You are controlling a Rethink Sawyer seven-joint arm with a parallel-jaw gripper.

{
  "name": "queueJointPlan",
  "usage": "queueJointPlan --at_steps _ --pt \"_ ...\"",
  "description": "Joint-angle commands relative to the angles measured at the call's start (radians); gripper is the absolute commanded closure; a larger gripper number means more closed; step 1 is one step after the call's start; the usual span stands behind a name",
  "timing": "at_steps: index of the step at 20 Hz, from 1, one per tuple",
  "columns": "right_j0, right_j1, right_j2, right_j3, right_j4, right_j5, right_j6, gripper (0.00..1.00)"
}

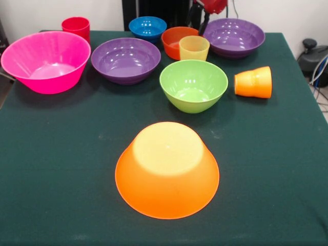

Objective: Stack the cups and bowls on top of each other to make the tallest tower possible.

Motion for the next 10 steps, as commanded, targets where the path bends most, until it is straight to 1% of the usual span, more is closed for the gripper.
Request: queueJointPlan --at_steps 1,5,10 --pt "0.005 0.091 0.042 -0.149 -0.033 0.009 -0.032 0.00" --pt "0.020 0.108 0.051 -0.164 -0.012 -0.016 -0.003 0.00" --pt "0.024 0.119 0.053 -0.186 -0.016 -0.021 -0.004 0.00"
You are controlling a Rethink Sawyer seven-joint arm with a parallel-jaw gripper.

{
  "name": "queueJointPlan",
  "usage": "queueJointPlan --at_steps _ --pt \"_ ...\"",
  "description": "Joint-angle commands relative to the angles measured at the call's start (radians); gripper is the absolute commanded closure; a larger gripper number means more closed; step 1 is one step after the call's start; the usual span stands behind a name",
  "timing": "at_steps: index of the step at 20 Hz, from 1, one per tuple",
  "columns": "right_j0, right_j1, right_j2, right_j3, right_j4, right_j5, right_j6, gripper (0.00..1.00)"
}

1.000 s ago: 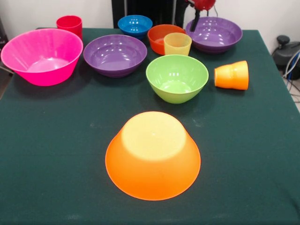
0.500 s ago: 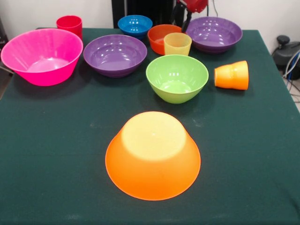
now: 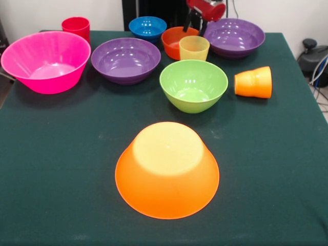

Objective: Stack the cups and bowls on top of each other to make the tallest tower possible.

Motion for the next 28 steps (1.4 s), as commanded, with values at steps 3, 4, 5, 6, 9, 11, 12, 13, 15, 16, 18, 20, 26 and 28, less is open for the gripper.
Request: queueJointPlan --at_steps 3,4,5,6,9,11,12,13,15,16,18,20,26,28 --pt "0.007 0.089 0.067 -0.137 -0.034 -0.044 -0.009 0.00" --pt "0.005 0.097 0.067 -0.138 -0.038 -0.057 -0.006 0.00" --pt "0.006 0.106 0.065 -0.140 -0.040 -0.069 -0.004 0.00" --pt "0.007 0.114 0.061 -0.140 -0.043 -0.080 -0.003 0.00" --pt "0.008 0.130 0.051 -0.136 -0.055 -0.092 -0.011 0.00" --pt "-0.005 0.138 0.053 -0.127 -0.071 -0.106 -0.014 0.00" --pt "-0.011 0.143 0.054 -0.124 -0.079 -0.114 -0.015 0.00" --pt "-0.018 0.149 0.056 -0.122 -0.089 -0.123 -0.016 0.00" --pt "-0.034 0.166 0.061 -0.118 -0.109 -0.153 -0.011 0.00" --pt "-0.042 0.173 0.066 -0.116 -0.118 -0.166 -0.007 0.00" --pt "-0.057 0.181 0.075 -0.113 -0.134 -0.180 0.000 0.00" --pt "-0.079 0.174 0.087 -0.109 -0.157 -0.175 -0.001 0.00" --pt "-0.104 0.117 0.123 -0.088 -0.197 -0.124 0.004 0.00" --pt "-0.114 0.093 0.137 -0.087 -0.205 -0.094 0.002 0.00"
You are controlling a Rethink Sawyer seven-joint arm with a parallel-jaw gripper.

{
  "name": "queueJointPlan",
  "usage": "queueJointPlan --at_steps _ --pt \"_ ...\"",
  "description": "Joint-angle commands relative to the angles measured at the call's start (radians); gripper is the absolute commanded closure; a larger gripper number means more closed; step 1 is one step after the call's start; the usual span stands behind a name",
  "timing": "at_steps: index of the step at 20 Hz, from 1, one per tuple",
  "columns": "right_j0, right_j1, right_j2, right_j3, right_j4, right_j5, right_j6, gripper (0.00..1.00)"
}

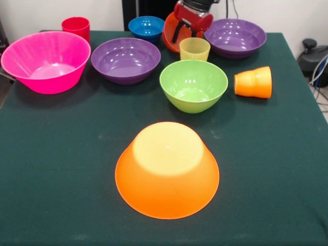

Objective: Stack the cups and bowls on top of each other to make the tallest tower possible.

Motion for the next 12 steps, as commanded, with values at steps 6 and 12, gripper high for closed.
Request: queueJointPlan --at_steps 6,12 --pt "-0.054 -0.062 0.170 -0.040 -0.076 0.077 0.008 0.00" --pt "-0.045 -0.068 0.177 -0.046 -0.056 0.076 0.020 0.00"
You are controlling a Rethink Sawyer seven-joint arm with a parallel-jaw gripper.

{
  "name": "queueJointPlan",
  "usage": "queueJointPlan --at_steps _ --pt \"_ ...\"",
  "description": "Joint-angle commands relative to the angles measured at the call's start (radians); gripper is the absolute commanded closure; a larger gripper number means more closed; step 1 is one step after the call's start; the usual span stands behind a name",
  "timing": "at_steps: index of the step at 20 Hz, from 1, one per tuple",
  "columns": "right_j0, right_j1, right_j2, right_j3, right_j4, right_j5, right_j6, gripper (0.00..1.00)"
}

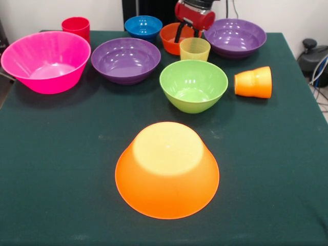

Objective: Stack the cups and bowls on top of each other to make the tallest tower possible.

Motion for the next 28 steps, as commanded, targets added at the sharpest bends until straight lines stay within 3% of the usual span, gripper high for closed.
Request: queueJointPlan --at_steps 1,8,19,28 --pt "0.002 -0.006 0.146 -0.050 -0.008 0.076 0.024 0.00" --pt "0.026 -0.015 0.146 -0.060 0.031 0.109 0.033 0.00" --pt "0.067 0.047 0.107 -0.052 0.061 0.069 0.057 0.00" --pt "0.050 0.087 0.127 -0.016 0.048 -0.008 0.095 0.00"
